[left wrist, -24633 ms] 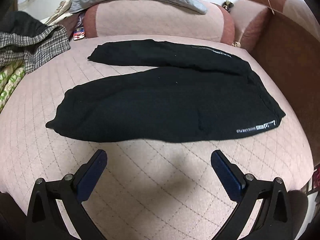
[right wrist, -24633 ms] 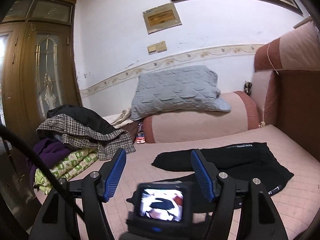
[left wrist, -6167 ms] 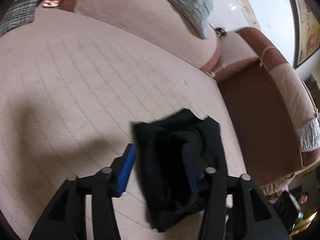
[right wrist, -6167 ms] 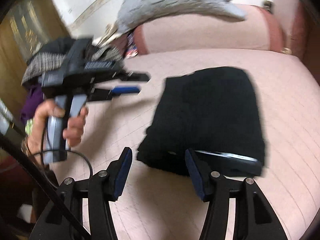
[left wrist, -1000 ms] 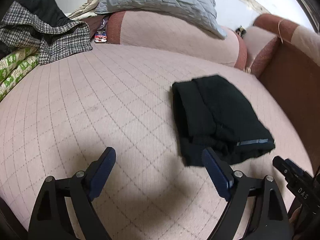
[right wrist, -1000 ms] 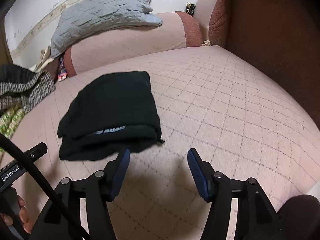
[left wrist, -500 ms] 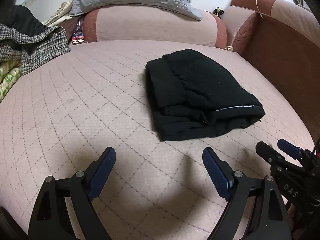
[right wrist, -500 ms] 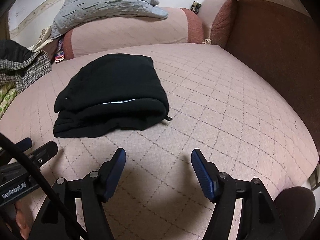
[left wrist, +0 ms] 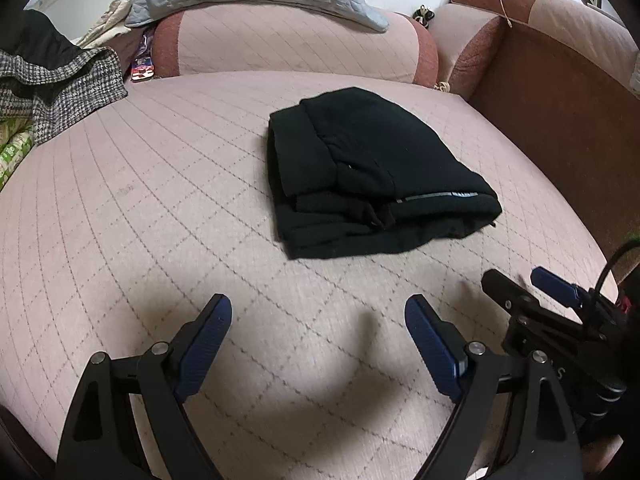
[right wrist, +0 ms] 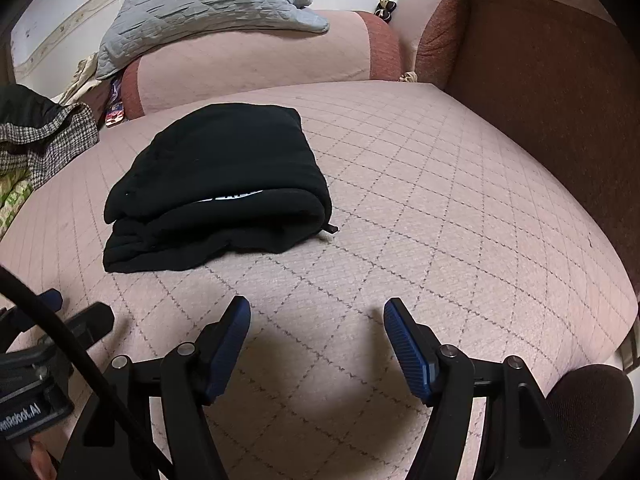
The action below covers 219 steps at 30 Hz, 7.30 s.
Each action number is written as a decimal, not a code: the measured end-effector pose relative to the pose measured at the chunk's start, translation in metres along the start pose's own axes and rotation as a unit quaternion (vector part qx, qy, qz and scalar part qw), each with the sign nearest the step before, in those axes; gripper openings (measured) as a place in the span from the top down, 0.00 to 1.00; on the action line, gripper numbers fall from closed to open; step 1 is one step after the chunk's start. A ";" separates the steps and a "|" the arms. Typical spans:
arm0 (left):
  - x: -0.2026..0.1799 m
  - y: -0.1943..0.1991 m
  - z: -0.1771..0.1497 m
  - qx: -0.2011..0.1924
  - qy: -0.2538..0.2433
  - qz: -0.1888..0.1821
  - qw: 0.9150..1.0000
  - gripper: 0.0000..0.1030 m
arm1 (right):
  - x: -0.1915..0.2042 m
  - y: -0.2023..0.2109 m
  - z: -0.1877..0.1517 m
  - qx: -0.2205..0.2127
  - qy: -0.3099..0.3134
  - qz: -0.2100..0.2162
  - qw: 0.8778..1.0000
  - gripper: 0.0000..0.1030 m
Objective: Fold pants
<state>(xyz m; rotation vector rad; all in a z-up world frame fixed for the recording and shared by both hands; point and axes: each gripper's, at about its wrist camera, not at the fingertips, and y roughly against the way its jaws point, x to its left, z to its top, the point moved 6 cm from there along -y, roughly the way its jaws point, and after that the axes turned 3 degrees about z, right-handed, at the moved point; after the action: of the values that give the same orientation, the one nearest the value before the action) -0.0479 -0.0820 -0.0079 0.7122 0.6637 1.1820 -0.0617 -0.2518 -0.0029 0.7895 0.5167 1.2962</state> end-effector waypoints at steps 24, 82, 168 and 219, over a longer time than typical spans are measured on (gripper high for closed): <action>0.000 -0.006 -0.009 0.020 -0.014 0.007 1.000 0.15 | 0.004 -0.010 -0.004 0.011 0.006 0.002 1.000 0.26; 0.021 -0.122 0.125 0.114 0.136 -0.305 0.936 0.61 | 0.015 -0.166 0.170 0.151 -0.094 0.278 0.944 0.53; 0.115 -0.071 0.150 0.005 0.164 -0.138 0.977 0.35 | 0.084 -0.051 0.140 0.070 -0.086 0.223 0.968 0.41; 0.053 -0.002 0.031 0.009 0.034 0.027 0.999 0.22 | 0.054 -0.013 0.019 0.041 0.027 0.072 0.996 0.29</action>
<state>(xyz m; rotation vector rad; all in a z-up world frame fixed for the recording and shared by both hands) -0.0095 -0.0354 0.0047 0.7119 0.7171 1.2555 -0.0272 -0.2048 0.0041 0.8742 0.5677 1.4392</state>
